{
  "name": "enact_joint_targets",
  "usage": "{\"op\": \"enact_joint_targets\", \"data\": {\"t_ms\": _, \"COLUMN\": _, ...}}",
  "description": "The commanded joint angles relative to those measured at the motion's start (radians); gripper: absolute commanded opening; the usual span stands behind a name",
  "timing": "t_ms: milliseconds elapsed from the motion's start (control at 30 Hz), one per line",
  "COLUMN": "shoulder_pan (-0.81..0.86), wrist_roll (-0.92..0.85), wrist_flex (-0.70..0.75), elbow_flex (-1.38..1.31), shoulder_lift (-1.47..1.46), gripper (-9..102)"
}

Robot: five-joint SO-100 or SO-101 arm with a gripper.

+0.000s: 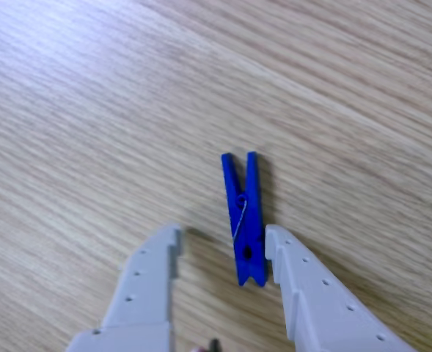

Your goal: Grasp a peg and put it in the crate.

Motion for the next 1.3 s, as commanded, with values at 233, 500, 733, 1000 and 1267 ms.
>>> {"op": "enact_joint_targets", "data": {"t_ms": 233, "shoulder_pan": 0.008, "wrist_roll": -0.006, "wrist_flex": 0.018, "elbow_flex": 0.106, "shoulder_lift": 0.221, "gripper": -1}}
{"op": "enact_joint_targets", "data": {"t_ms": 500, "shoulder_pan": 0.232, "wrist_roll": -0.278, "wrist_flex": -0.252, "elbow_flex": 0.660, "shoulder_lift": 0.781, "gripper": -1}}
{"op": "enact_joint_targets", "data": {"t_ms": 733, "shoulder_pan": 0.772, "wrist_roll": -0.534, "wrist_flex": -0.787, "elbow_flex": 1.058, "shoulder_lift": 1.112, "gripper": -1}}
{"op": "enact_joint_targets", "data": {"t_ms": 1000, "shoulder_pan": 1.255, "wrist_roll": -0.489, "wrist_flex": -1.210, "elbow_flex": 1.144, "shoulder_lift": 0.933, "gripper": -1}}
{"op": "enact_joint_targets", "data": {"t_ms": 1267, "shoulder_pan": 1.408, "wrist_roll": -0.397, "wrist_flex": -1.312, "elbow_flex": 1.100, "shoulder_lift": 0.756, "gripper": -1}}
